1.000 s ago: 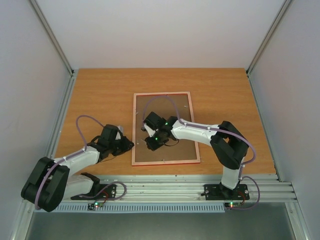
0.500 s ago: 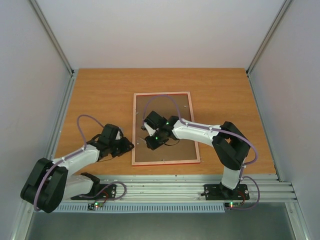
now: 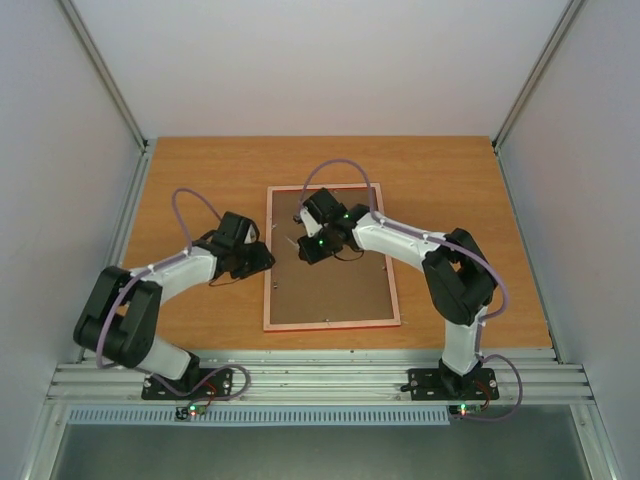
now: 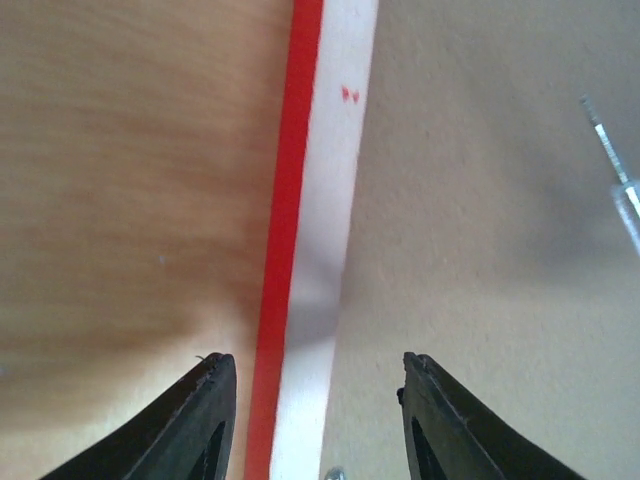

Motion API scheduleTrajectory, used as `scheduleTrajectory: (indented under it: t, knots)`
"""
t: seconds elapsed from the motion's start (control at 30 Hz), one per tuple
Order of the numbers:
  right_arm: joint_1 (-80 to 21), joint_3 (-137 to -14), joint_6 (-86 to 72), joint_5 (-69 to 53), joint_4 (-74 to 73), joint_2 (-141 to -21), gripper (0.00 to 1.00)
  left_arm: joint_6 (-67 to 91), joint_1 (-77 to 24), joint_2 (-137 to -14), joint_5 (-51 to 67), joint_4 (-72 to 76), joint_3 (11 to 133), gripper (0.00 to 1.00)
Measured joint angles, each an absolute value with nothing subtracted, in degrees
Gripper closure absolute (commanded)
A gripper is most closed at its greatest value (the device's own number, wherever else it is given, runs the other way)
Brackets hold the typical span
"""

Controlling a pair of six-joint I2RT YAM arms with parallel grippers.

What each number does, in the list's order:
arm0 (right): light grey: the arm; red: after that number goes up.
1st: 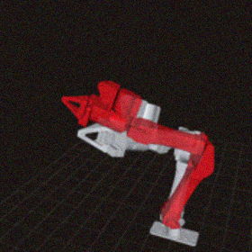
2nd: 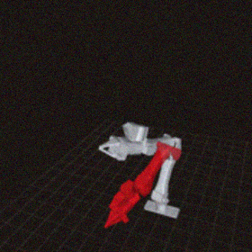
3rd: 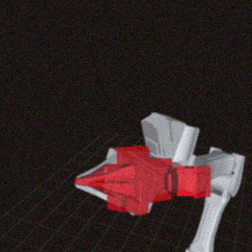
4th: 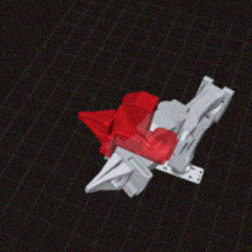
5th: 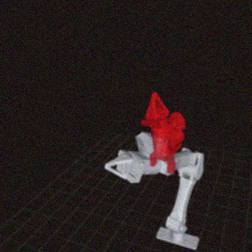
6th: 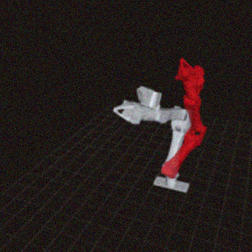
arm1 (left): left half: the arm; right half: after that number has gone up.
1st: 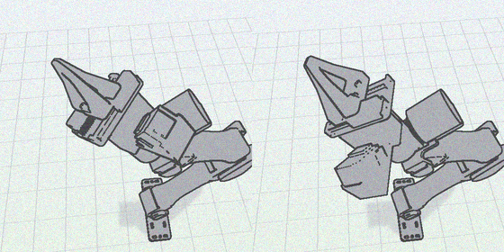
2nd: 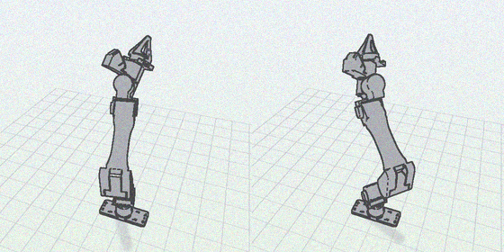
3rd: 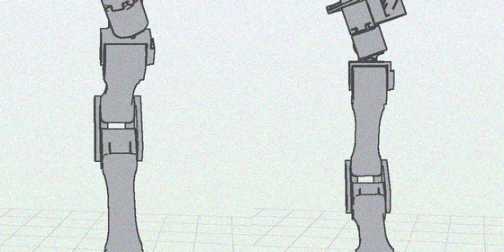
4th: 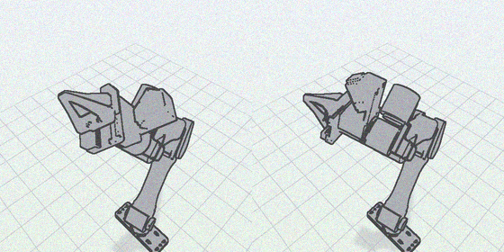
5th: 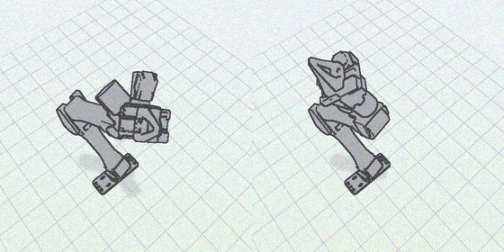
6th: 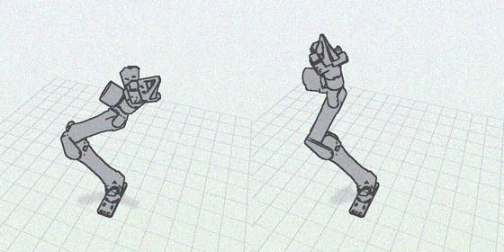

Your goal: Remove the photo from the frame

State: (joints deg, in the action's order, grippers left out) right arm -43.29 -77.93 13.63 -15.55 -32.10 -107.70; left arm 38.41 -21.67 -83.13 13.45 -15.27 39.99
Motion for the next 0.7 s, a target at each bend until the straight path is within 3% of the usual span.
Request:
scheduleTrajectory:
  t: [0.47, 0.7]
  knots:
    - [-40.1, -93.76, 16.84, -16.8, -33.34, -122.1, 0.99, 32.82, -19.94, -93.06, 14.39, -16.25, 46.46, 0.78]
    - [-40.05, -97.76, 17.87, -16.84, -36.45, -124.6, 0.99, 31.03, -19.88, -93.36, 15.53, -16.23, 46.5, 0.83]
